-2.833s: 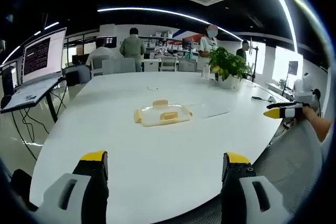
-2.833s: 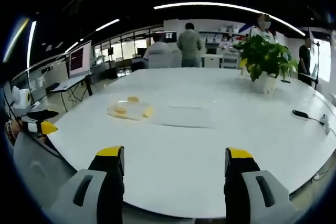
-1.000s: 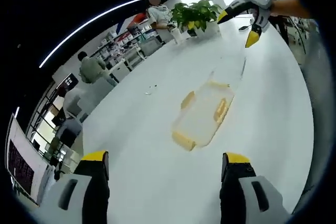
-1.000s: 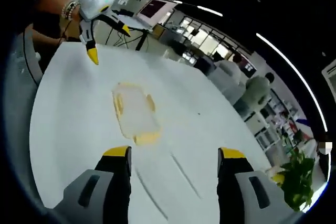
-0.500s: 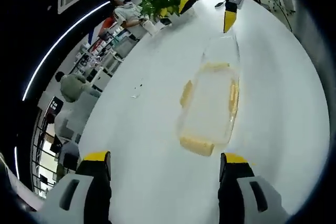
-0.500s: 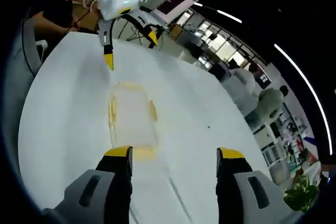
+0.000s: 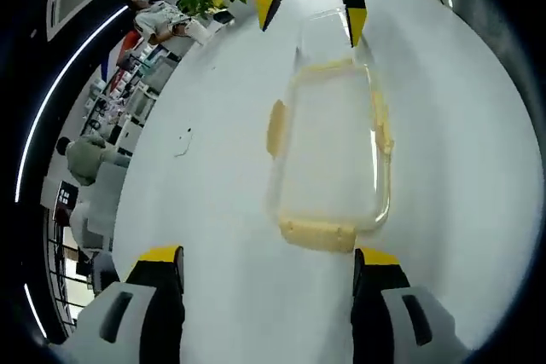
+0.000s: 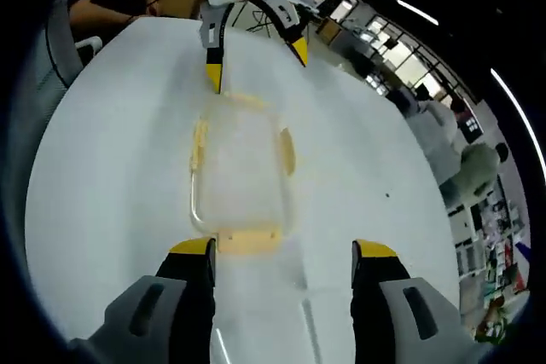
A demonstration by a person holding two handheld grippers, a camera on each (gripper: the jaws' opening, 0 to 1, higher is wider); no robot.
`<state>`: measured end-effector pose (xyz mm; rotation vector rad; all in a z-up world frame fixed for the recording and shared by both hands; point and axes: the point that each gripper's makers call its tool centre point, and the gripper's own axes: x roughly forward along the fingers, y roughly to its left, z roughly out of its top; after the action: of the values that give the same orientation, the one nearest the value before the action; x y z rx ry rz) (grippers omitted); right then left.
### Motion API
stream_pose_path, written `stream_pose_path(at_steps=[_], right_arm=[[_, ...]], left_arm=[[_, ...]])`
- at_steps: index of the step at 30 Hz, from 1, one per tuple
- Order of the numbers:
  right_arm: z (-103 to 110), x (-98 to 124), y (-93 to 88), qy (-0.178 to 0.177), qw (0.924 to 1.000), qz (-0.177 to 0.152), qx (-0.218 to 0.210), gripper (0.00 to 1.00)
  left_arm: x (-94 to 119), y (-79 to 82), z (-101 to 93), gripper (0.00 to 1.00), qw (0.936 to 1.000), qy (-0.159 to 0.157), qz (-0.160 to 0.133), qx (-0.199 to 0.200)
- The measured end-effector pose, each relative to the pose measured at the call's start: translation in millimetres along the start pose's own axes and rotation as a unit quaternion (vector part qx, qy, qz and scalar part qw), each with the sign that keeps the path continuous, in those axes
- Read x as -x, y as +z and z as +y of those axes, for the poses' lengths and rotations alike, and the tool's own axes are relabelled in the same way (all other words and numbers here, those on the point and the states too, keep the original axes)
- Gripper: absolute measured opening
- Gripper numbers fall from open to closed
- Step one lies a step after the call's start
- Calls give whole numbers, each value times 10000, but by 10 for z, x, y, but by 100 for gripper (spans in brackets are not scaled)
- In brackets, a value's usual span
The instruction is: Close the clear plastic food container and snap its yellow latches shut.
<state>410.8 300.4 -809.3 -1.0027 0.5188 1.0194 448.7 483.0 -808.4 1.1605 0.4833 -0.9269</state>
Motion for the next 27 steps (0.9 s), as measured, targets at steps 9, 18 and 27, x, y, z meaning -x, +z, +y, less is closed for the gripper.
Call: stream_pose_path(at_steps=[9, 18, 27], right_arm=[[60, -218, -12, 470, 9981, 276, 294, 63], [53, -280, -52, 786, 9962, 367, 82, 62], [70, -326, -60, 1150, 9923, 446, -84, 60]], left_arm=[[-85, 35, -9, 74, 9985, -516, 84, -188], [-170, -7, -72, 67, 9930, -1136, 277, 172], [-230, 27, -164, 61, 9853, -1657, 407, 112]])
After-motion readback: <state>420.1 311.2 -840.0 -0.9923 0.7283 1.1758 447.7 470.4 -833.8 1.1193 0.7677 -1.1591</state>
